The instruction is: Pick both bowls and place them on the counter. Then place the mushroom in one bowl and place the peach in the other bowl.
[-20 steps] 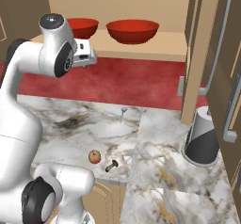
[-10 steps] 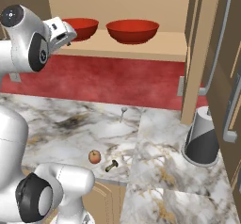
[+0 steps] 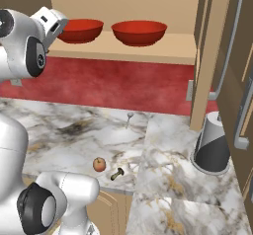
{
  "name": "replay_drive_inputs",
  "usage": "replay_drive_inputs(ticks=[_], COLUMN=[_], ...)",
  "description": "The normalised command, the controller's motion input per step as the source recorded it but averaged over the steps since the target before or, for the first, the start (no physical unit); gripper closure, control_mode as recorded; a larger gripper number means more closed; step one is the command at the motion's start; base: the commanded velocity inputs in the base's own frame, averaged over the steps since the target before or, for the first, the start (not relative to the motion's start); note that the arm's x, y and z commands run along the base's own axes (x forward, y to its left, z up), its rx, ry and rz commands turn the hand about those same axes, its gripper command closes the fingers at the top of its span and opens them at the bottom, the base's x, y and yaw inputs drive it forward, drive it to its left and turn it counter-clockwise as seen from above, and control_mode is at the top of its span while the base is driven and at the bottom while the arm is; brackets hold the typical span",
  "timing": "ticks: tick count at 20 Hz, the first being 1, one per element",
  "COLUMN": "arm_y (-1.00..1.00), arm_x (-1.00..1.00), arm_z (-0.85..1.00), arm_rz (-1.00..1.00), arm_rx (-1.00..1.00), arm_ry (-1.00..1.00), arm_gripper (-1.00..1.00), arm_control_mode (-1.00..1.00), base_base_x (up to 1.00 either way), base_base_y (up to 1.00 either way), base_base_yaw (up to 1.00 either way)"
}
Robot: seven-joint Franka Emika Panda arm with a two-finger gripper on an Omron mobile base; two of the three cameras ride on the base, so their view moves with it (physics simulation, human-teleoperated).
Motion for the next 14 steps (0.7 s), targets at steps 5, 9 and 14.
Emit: replay_drive_inputs(ticks=[5,9,14], arm_y=[0.15,0.00,0.13], arm_x=[0.17,0.06,0.26], arm_z=[0.09,-0.13,0.01], arm_rz=[0.04,0.01,0.00], arm_rx=[-0.16,-0.09,-0.18], arm_ry=[-0.02,0.00,0.01], arm_gripper=[-1.00,-1.00,-1.00], arm_control_mode=[-1.00,-1.00,-1.00], base_base_x=[0.00,0.00,0.00], base_base_y=[0.00,0.00,0.00], base_base_yaw=[0.00,0.00,0.00])
